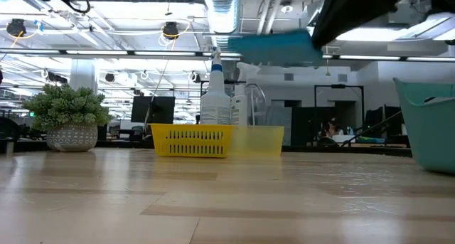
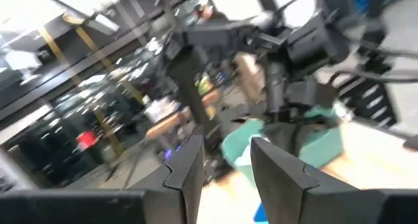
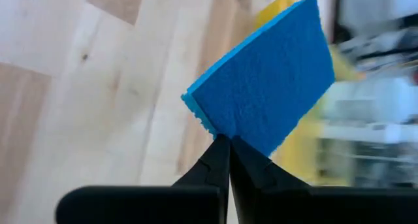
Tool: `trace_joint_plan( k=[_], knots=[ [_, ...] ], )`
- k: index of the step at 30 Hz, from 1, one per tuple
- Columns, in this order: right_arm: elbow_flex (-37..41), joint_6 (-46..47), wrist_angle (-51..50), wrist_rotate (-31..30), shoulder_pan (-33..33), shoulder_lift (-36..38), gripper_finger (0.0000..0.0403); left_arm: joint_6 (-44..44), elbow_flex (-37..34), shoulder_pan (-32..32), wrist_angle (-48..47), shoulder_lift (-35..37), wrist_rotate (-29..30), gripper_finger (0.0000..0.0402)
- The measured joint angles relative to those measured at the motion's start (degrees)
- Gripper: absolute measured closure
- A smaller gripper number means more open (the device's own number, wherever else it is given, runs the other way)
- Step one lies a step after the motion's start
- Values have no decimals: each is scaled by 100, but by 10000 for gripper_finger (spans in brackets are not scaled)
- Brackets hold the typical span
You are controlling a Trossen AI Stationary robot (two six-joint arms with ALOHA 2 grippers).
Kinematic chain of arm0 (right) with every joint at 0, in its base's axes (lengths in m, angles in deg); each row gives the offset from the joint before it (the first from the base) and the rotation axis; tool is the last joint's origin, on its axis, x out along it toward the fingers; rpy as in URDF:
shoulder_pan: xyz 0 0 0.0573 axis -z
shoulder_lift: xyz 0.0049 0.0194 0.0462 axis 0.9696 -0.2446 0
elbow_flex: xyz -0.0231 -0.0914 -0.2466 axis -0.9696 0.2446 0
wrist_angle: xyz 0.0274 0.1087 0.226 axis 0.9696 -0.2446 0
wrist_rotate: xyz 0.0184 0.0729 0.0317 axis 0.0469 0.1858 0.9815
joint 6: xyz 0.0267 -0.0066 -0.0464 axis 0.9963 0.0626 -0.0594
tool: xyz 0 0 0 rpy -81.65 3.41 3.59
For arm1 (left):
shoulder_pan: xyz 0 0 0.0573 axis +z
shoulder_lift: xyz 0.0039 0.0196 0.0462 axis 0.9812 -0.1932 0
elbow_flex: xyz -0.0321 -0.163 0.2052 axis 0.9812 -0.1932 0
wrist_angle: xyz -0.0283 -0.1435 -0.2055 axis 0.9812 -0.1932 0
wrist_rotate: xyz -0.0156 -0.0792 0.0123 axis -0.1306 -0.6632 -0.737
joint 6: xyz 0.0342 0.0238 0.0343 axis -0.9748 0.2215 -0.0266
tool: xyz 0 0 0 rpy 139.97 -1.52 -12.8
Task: Pick & Place Kitchen Items
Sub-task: Put the blue sponge into the bottom yellow bin
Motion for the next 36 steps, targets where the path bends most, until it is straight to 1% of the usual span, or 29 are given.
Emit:
trace_joint_plan(
  k=[3,7,10,16,21,25,28,32,36],
  knots=[
    [-2,-2,-166,-461,-186,40,403,340,134,320,154,-284,-753,278],
    [0,2,-547,-747,-313,37,403,781,463,669,166,-823,-1607,262],
    [0,3,-677,-1034,-315,30,403,1062,766,833,157,-1354,-1885,241],
    [-1,15,-1110,-1955,-347,30,403,2097,1587,1132,152,-2475,-1880,200],
    [0,17,-1409,-2452,-430,30,403,2998,2080,1373,152,-3048,-1877,192],
    [132,14,-1507,-2673,-468,26,403,3614,2203,1519,145,-3122,-1877,195],
    [298,13,-1694,-2679,-457,25,403,3920,2203,1573,136,-3048,-1873,194],
    [472,9,-1904,-2703,-395,23,403,3930,2205,1530,-12,-2983,-1836,194],
    [624,0,-2161,-2826,-339,23,403,3780,2205,1520,-236,-2999,-1424,194]
  ],
)
